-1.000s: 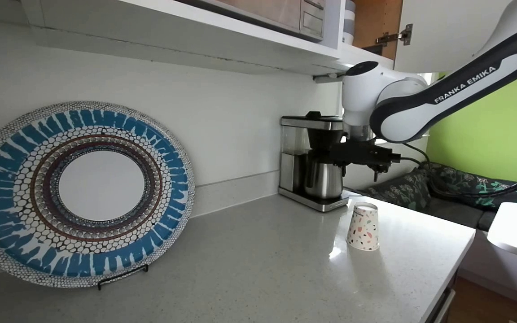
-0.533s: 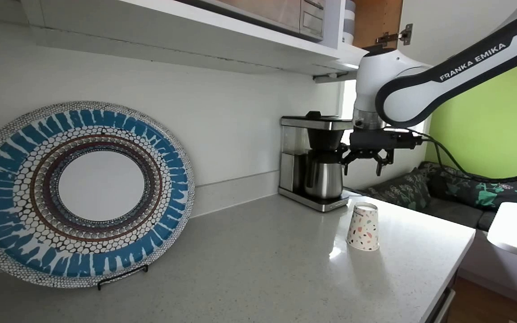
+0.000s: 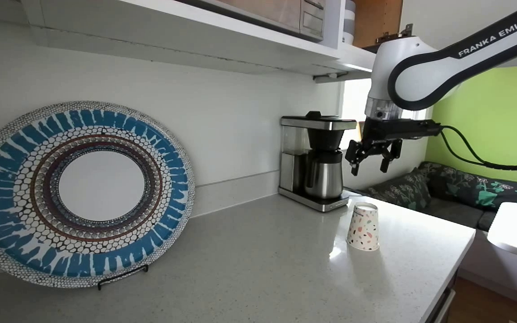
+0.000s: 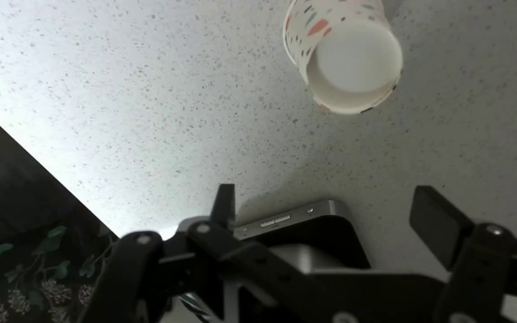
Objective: Turn the cup upside down
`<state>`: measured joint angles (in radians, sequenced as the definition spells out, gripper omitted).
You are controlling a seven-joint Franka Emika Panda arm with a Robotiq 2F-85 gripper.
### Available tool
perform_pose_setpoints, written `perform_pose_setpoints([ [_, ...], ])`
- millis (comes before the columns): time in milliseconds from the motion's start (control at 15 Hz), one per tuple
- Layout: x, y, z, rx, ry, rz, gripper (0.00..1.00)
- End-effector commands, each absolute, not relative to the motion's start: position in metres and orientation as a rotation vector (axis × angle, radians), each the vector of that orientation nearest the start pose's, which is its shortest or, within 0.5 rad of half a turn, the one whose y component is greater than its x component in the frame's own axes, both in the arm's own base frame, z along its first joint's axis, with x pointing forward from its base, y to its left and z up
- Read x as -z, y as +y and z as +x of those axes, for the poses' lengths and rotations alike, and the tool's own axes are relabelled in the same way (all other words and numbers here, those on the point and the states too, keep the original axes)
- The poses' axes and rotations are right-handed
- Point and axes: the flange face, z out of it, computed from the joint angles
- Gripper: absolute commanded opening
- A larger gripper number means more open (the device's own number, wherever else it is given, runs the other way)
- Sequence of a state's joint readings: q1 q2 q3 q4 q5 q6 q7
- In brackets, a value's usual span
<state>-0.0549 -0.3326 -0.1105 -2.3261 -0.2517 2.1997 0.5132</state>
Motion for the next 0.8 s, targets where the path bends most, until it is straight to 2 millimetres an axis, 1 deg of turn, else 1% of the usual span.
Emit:
perform_pose_setpoints([
  [0,-0.497,-0.085,0.441,0.302,0.699,-3.142,1.0],
  [333,-0.51,-0.081,0.431,0.282,0.543,-3.122,1.0],
  [400,-0.507,-0.083,0.442,0.308,0.608,-3.143,1.0],
  [733,-0.509,-0.083,0.442,0.31,0.602,-3.146,1.0],
])
